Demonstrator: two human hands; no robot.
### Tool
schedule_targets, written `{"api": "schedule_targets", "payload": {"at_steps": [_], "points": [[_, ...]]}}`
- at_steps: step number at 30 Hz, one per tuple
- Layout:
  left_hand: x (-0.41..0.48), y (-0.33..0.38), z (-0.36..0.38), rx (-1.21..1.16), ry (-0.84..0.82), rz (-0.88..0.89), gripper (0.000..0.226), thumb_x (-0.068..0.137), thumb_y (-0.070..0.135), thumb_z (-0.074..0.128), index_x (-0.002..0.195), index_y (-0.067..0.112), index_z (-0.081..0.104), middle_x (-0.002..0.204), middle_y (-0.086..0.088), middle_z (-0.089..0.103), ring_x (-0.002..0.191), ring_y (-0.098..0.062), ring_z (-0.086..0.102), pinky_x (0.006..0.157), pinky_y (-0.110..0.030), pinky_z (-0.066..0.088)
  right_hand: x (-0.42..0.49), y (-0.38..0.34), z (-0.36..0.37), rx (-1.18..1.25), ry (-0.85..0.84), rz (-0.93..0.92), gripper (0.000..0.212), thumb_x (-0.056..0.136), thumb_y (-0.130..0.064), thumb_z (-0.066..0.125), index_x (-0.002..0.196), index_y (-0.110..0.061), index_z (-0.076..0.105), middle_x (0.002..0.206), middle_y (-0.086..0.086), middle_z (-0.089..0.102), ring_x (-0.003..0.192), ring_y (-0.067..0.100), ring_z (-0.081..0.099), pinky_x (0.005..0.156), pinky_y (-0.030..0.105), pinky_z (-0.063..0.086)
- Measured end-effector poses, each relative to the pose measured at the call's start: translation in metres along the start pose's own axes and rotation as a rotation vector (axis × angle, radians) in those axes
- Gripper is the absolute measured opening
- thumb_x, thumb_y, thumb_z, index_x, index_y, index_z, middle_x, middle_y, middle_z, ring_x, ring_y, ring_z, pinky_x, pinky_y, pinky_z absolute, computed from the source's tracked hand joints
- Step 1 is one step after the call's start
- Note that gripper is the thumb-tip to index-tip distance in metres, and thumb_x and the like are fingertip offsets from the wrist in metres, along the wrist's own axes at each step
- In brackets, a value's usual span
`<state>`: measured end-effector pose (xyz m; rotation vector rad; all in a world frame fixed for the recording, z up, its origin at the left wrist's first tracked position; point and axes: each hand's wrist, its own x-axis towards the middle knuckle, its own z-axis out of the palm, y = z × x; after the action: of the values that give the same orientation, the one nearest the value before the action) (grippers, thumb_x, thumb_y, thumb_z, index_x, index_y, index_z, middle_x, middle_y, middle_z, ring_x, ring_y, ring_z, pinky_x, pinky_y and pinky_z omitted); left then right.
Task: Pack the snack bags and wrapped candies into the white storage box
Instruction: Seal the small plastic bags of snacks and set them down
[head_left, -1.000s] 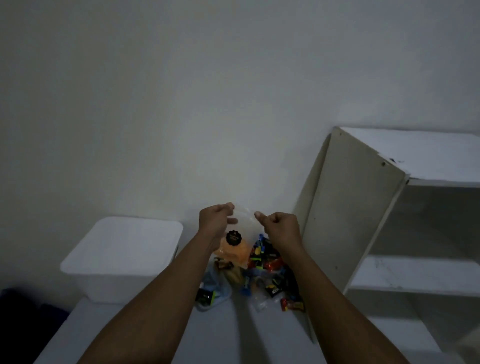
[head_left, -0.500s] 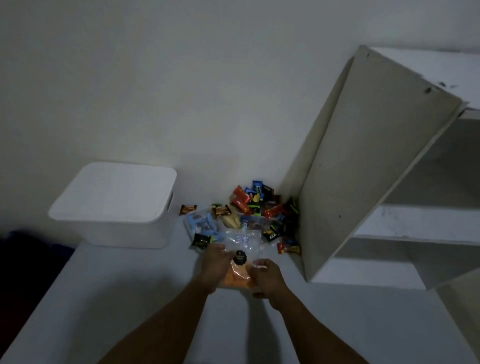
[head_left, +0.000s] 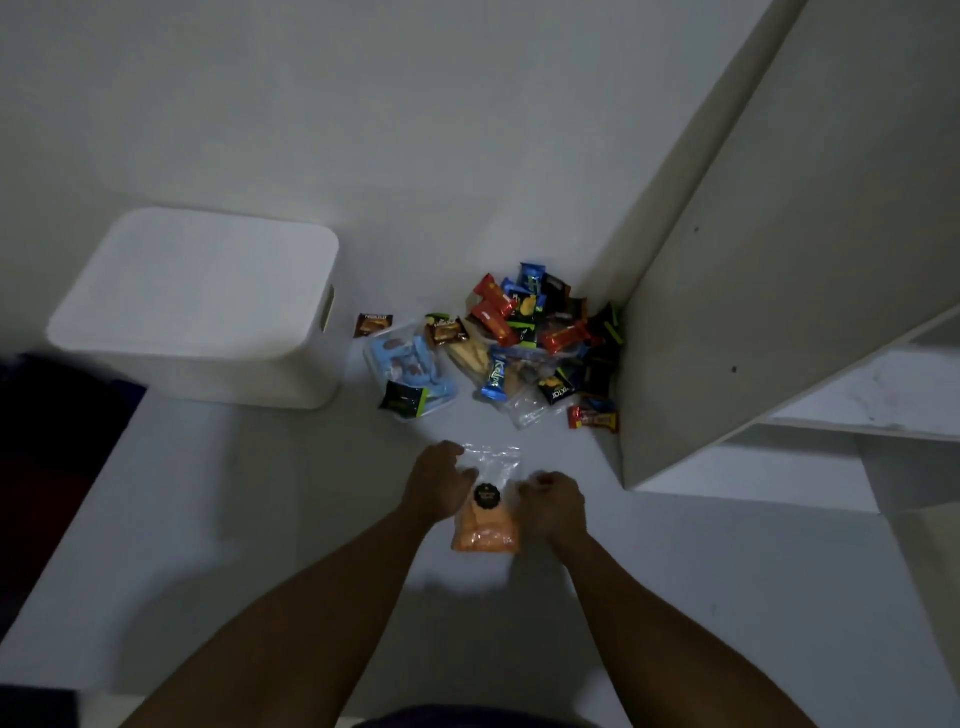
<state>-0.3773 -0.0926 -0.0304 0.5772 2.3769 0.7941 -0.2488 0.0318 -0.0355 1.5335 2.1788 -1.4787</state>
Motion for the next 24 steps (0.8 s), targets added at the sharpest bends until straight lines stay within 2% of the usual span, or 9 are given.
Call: {"api": "schedule_targets", "payload": {"at_steps": [3,7,9,11,14,17,19,21,24], "points": [[0.02,0.016,0.002,0.096,-0.01,0.261,0.03,0.085,0.017,0.071,0.112,0.007,0.068,0.122,-0.014,0.06,0.115,-0.029,0.056,0.1,-0.041,0.045,0.018,-0.02,-0.005,0.101,0.071,-0.106,0.018,0.09,-0.019,0.068,0.103,-0.007,0.073,0.106,0.006,0.072,0.101,0.02,0.065,0.086,0.023,0.045],[0.046,0.046,0.001,0.418,-0.068,0.454,0.031,0.091,0.025,0.059,0.12,0.017,0.067,0.155,-0.005,0.034,0.131,-0.031,0.044,0.1,-0.044,0.046,0.049,-0.049,-0.009,0.198,0.085,-0.17,0.019,0.096,-0.008,0.054,0.108,-0.008,0.07,0.11,0.013,0.07,0.101,0.026,0.065,0.091,0.038,0.052],[0.055,0.054,0.002,0.508,-0.098,0.464,0.034,0.092,0.022,0.056,0.125,0.015,0.063,0.16,-0.004,0.025,0.132,-0.033,0.041,0.099,-0.042,0.046,0.064,-0.062,-0.012,0.303,0.042,-0.119,0.027,0.098,-0.005,0.048,0.118,-0.009,0.066,0.112,0.011,0.067,0.097,0.021,0.062,0.088,0.036,0.051],[0.058,0.056,0.004,0.477,-0.106,0.44,0.035,0.093,0.018,0.056,0.127,0.013,0.062,0.16,-0.003,0.026,0.131,-0.033,0.042,0.098,-0.039,0.045,0.073,-0.074,-0.016,0.412,-0.029,-0.032,0.035,0.098,-0.004,0.043,0.124,-0.012,0.065,0.11,0.009,0.064,0.092,0.016,0.058,0.086,0.035,0.05],[0.059,0.053,0.005,0.361,-0.088,0.429,0.028,0.092,0.013,0.059,0.119,0.009,0.066,0.156,-0.003,0.034,0.129,-0.029,0.047,0.092,-0.032,0.045,0.077,-0.087,-0.018,0.502,-0.12,0.137,0.027,0.097,-0.009,0.045,0.102,-0.016,0.07,0.103,0.01,0.065,0.091,0.023,0.06,0.079,0.041,0.053],[0.061,0.047,0.004,0.242,-0.105,0.414,0.022,0.088,-0.001,0.057,0.106,0.006,0.068,0.144,-0.01,0.05,0.123,-0.026,0.054,0.091,-0.028,0.044,0.08,-0.089,-0.015,0.575,-0.062,0.205,0.022,0.091,-0.009,0.052,0.08,-0.016,0.071,0.099,0.018,0.07,0.083,0.026,0.064,0.07,0.038,0.051],[0.063,0.046,0.003,0.137,-0.115,0.354,0.022,0.086,-0.006,0.052,0.1,0.009,0.062,0.122,-0.015,0.062,0.107,-0.03,0.062,0.088,-0.037,0.05,0.081,-0.09,-0.014,0.64,-0.06,0.229,0.018,0.09,-0.009,0.056,0.09,-0.014,0.073,0.099,0.016,0.072,0.082,0.027,0.067,0.066,0.034,0.053],[0.064,0.048,0.0,0.056,-0.119,0.291,0.022,0.087,-0.005,0.05,0.097,0.013,0.052,0.099,-0.014,0.063,0.085,-0.029,0.062,0.077,-0.044,0.051,0.081,-0.094,-0.015,0.74,-0.087,0.263,0.02,0.089,-0.008,0.057,0.104,-0.01,0.071,0.099,0.015,0.072,0.082,0.028,0.066,0.058,0.031,0.053],[0.06,0.055,-0.006,-0.059,-0.088,0.279,0.02,0.087,-0.006,0.053,0.102,0.007,0.048,0.084,-0.006,0.051,0.063,-0.016,0.046,0.059,-0.026,0.037,0.081,-0.102,-0.017,0.8,-0.149,0.358,0.021,0.089,-0.014,0.057,0.106,-0.008,0.069,0.102,0.015,0.07,0.084,0.026,0.061,0.05,0.026,0.049]]}}
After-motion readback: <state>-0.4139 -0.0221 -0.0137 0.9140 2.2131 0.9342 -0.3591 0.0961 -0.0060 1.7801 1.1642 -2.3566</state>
